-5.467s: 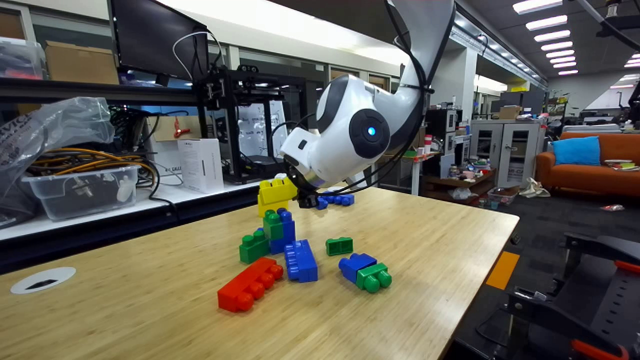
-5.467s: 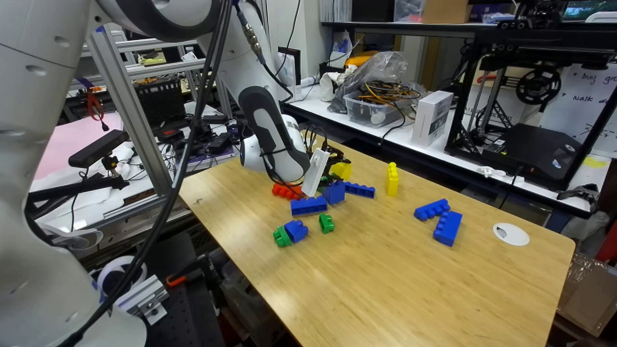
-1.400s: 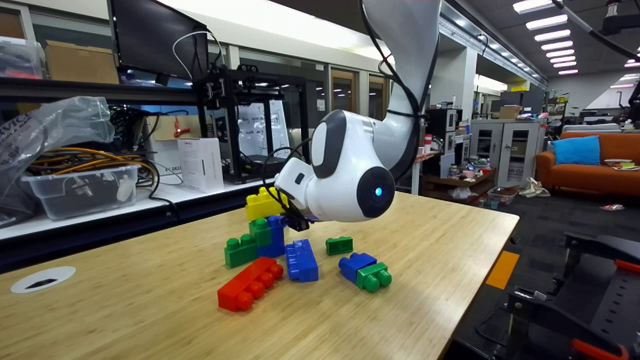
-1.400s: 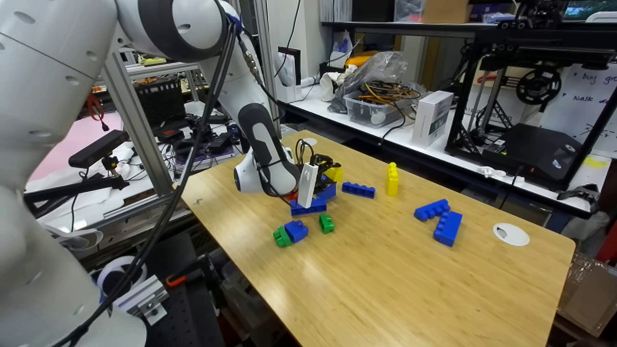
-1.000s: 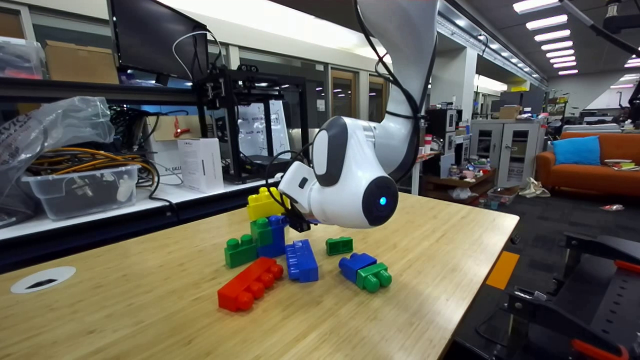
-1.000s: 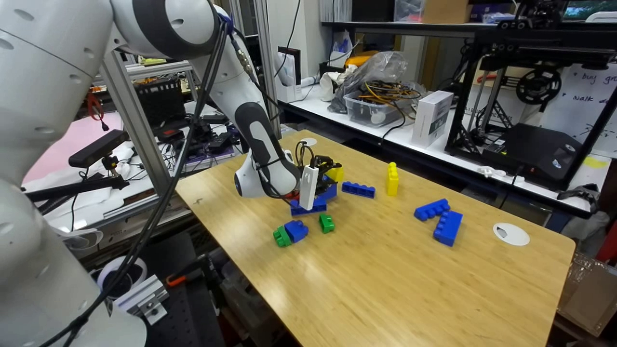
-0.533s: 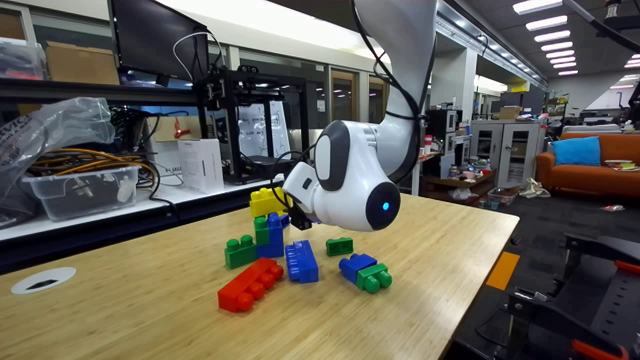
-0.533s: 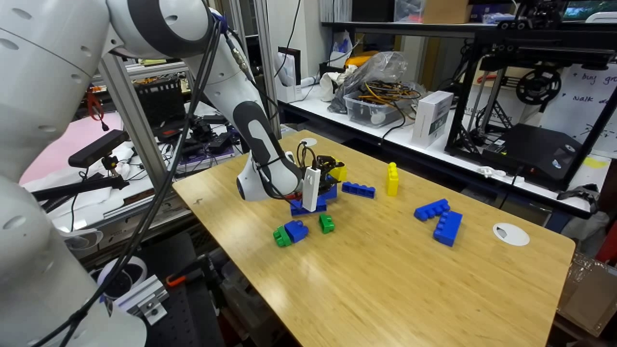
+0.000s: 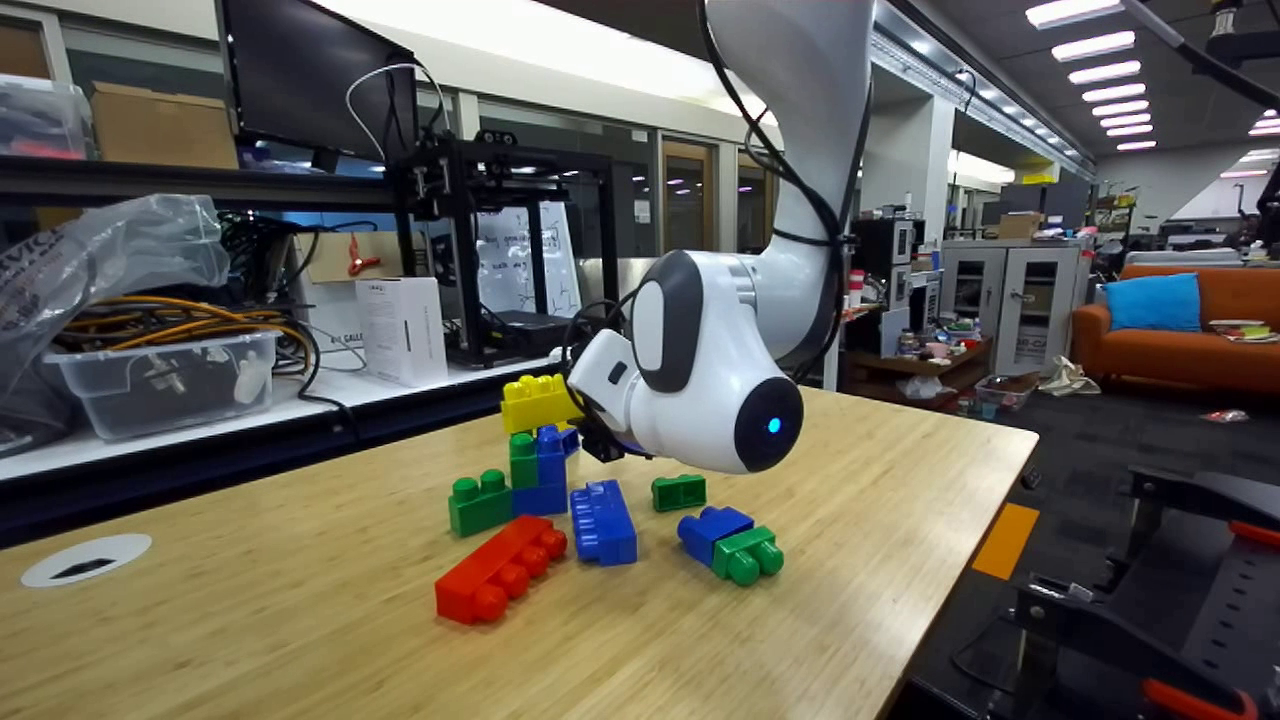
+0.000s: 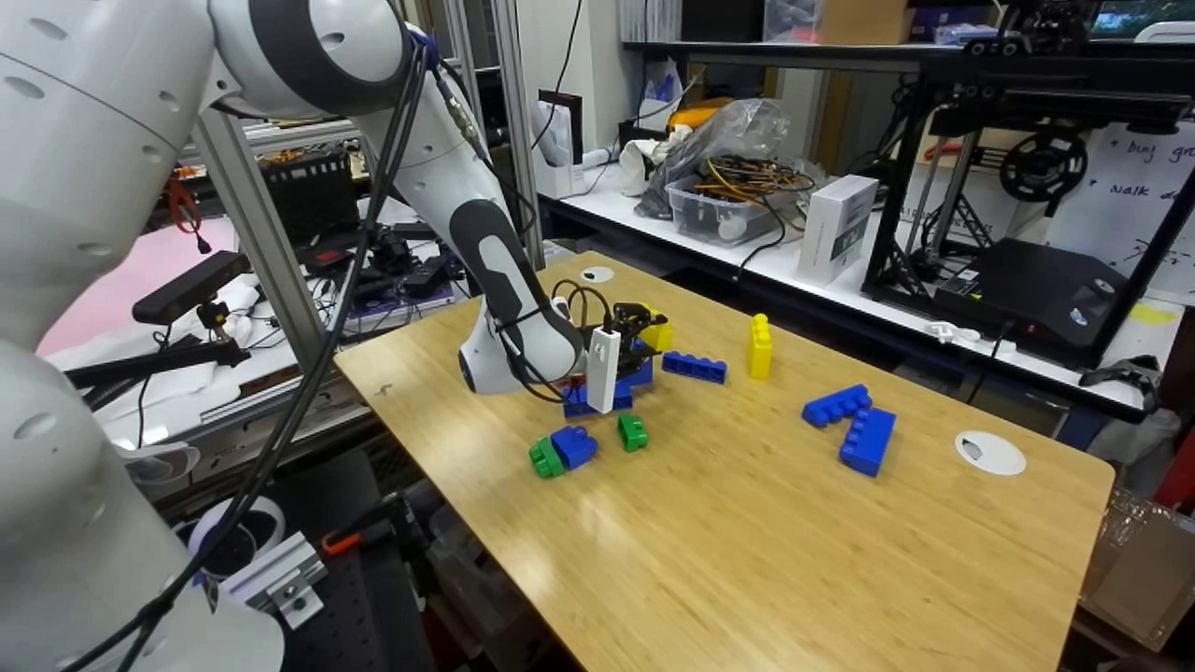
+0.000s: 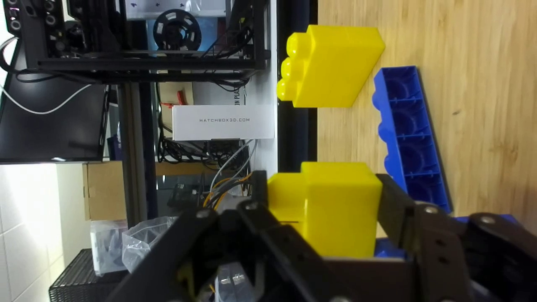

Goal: Pick up the yellow block on the right and place it on top of the stacked blocks

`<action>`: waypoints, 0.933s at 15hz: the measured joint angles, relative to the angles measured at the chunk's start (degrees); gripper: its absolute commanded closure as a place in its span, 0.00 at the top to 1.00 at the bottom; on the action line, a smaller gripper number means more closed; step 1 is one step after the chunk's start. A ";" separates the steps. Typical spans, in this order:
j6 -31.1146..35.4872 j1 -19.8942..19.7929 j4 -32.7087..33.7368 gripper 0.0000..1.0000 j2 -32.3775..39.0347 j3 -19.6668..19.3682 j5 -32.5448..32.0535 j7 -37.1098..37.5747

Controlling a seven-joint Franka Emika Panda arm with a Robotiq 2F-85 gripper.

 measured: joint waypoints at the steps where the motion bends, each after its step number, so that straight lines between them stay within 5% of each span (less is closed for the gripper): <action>1: -1.06 -1.07 -0.03 0.38 -0.03 1.59 0.18 -1.42; 7: -10.02 -8.12 -0.04 0.38 -0.03 13.54 7.01 -14.56; 14: -12.97 -9.90 -0.06 0.38 0.74 16.38 8.08 -18.36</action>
